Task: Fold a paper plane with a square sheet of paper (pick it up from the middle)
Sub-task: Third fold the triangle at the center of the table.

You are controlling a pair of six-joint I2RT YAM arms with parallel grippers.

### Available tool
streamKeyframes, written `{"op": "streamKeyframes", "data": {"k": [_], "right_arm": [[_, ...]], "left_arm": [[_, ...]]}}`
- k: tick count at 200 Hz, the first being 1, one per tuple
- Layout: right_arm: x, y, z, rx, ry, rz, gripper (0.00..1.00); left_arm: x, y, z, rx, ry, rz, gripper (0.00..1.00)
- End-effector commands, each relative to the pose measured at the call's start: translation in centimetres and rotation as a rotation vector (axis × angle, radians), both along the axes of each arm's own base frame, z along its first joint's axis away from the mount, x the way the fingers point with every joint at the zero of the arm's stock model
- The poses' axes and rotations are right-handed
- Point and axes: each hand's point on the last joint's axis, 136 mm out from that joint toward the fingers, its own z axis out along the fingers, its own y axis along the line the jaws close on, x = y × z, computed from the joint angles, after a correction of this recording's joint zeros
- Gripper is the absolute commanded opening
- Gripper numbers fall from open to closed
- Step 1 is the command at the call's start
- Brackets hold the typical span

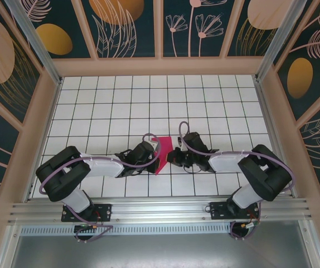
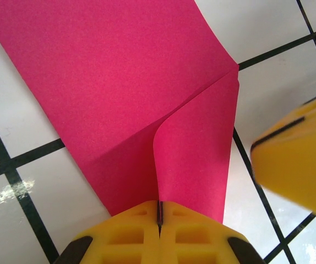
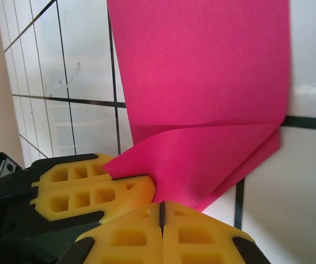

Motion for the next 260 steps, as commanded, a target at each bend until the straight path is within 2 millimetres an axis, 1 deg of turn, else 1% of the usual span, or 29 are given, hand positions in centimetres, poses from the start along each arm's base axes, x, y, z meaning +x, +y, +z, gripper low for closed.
{"op": "streamKeyframes", "data": {"k": [1, 20, 42, 60, 76, 96, 130, 160, 182, 220, 236, 249, 260], "right_arm": [[0.4, 1.0, 0.5, 0.06, -0.019, -0.012, 0.08], [0.2, 1.2, 0.0, 0.051, -0.009, -0.005, 0.08], [-0.2, 0.9, -1.3, 0.025, 0.014, -0.007, 0.08], [-0.4, 0.2, -3.1, -0.054, 0.05, -0.013, 0.08], [-0.6, -0.2, -4.0, -0.111, 0.063, -0.01, 0.08], [-0.8, -0.1, -3.7, -0.108, 0.053, -0.001, 0.08], [-0.4, 0.8, -1.0, -0.048, 0.006, 0.002, 0.09], [-1.1, 1.5, 0.0, 0.013, -0.009, 0.002, 0.09], [-1.5, 1.8, -0.3, 0.037, 0.005, -0.015, 0.09], [-2.2, 1.9, -2.4, 0.0, 0.047, -0.02, 0.08], [-2.2, 1.3, -3.5, -0.061, 0.064, -0.036, 0.08], [-2.1, 1.2, -3.3, -0.074, 0.052, -0.037, 0.08], [-2.0, 1.4, -2.7, -0.065, 0.039, -0.035, 0.08]], "left_arm": [[-0.7, 0.8, -1.4, 0.061, 0.041, -0.019, 0.0], [-0.7, 0.7, -1.3, 0.059, 0.039, -0.021, 0.0], [-0.7, 0.8, -1.4, 0.062, 0.041, -0.021, 0.0], [-0.8, 0.8, -1.4, 0.064, 0.042, -0.022, 0.0], [-0.8, 0.8, -1.4, 0.062, 0.042, -0.021, 0.0], [-0.8, 0.8, -1.5, 0.064, 0.043, -0.023, 0.0], [-0.8, 0.8, -1.4, 0.06, 0.044, -0.021, 0.0], [-0.9, 1.0, -1.6, 0.065, 0.046, -0.023, 0.0], [-0.9, 1.1, -1.6, 0.073, 0.044, -0.023, 0.0], [-1.0, 1.1, -1.9, 0.078, 0.05, -0.027, 0.0], [-1.1, 1.2, -1.9, 0.079, 0.05, -0.026, 0.0], [-1.1, 1.3, -1.9, 0.081, 0.051, -0.025, 0.0], [-1.0, 1.2, -1.9, 0.079, 0.051, -0.026, 0.0]]}}
